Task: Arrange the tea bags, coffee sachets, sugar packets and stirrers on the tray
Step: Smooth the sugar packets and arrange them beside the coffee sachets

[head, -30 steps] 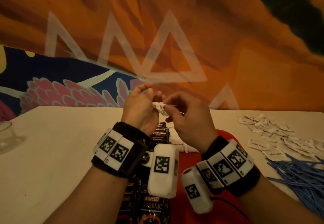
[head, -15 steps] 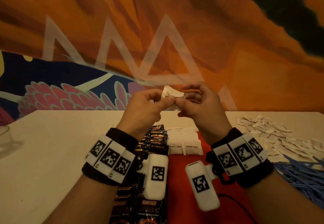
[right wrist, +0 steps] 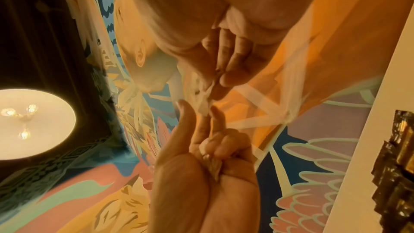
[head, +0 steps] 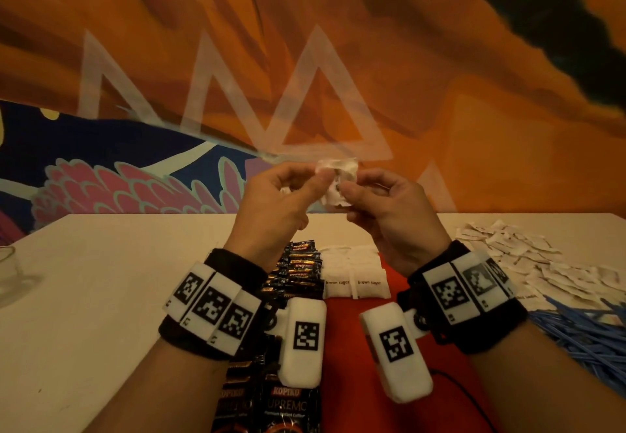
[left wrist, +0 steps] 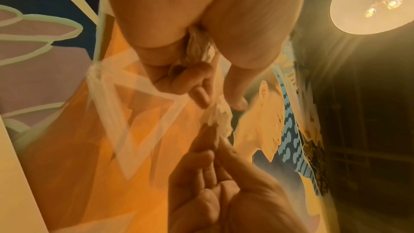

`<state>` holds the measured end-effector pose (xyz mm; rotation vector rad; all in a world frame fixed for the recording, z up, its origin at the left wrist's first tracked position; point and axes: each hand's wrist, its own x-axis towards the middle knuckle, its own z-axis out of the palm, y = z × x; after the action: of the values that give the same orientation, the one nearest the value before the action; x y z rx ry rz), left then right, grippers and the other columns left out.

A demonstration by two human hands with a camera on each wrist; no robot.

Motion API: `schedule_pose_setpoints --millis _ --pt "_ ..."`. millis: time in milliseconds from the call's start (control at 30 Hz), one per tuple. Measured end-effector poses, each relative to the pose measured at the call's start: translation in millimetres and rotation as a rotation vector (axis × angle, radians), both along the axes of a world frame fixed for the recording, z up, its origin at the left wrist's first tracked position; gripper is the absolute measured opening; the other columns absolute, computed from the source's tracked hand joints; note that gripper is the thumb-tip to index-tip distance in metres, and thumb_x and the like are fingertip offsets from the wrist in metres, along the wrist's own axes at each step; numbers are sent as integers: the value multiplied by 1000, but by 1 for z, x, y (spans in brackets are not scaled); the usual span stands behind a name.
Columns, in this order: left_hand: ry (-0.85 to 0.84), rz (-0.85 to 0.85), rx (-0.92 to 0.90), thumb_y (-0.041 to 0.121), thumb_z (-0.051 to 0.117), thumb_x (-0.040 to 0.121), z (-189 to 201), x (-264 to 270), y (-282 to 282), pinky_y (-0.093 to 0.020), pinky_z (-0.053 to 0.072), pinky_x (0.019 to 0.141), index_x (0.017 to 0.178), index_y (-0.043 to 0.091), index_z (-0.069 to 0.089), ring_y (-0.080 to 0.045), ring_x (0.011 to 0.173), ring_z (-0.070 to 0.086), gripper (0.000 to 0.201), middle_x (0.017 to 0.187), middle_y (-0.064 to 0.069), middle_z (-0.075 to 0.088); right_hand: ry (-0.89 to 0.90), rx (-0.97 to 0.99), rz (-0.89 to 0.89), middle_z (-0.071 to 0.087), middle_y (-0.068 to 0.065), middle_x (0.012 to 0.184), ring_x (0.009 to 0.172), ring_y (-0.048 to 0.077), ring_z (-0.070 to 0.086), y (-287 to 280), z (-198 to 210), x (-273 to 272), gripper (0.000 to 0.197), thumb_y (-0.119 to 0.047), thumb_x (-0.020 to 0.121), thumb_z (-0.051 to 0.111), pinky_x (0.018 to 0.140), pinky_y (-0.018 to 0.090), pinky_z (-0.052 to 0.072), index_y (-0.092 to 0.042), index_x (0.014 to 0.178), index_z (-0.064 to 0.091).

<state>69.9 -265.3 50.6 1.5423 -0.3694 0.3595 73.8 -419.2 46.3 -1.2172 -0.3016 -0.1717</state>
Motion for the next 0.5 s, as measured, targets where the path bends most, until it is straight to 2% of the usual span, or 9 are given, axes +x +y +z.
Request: schedule_pose_setpoints --millis 67,100,200,267,367,400,500 --pt "28 -16 70 41 73 75 -2 -1 -1 -25 38 50 100 17 73 -5 51 46 35 75 9 65 16 63 25 70 6 76 64 13 66 0 -1 1 14 4 82 67 57 21 55 -5 90 59" --pt "23 -5 92 38 73 78 -2 -1 -2 -26 38 50 99 17 74 -7 50 45 30 74 10 65 18 66 40 70 6 76 63 14 67 0 -1 1 16 5 83 66 58 22 56 -5 90 57" --pt "2 51 57 20 70 90 -2 0 -2 -29 35 49 94 17 75 -14 50 41 7 78 3 67 10 -87 52 72 8 87 72 19 69 -3 -1 0 26 5 83 68 59 27 54 -6 105 58" --pt "-17 72 80 18 69 92 -1 1 -1 -31 35 52 90 21 74 -19 52 42 7 75 7 68 -10 -214 27 72 9 93 79 21 68 -4 -2 0 31 2 84 70 63 31 51 -6 111 60" --pt "-52 80 248 20 70 92 -2 1 2 -28 39 64 91 25 75 -1 53 51 7 72 17 68 -80 -255 -88 70 9 93 80 19 62 -3 -3 1 20 -10 86 72 61 31 46 -5 105 67" --pt "-50 87 243 21 70 91 -2 2 1 -27 40 64 91 23 75 -1 55 51 6 74 15 69 -85 -222 -110 70 9 89 76 18 61 -2 -3 1 15 -12 87 71 58 29 45 -5 101 69" --pt "-11 99 89 19 69 92 -2 1 -2 -31 40 53 90 17 74 -19 58 45 6 82 -1 67 -42 -111 -93 68 6 83 68 14 61 -4 -1 1 9 -11 89 68 54 24 49 -7 96 67"
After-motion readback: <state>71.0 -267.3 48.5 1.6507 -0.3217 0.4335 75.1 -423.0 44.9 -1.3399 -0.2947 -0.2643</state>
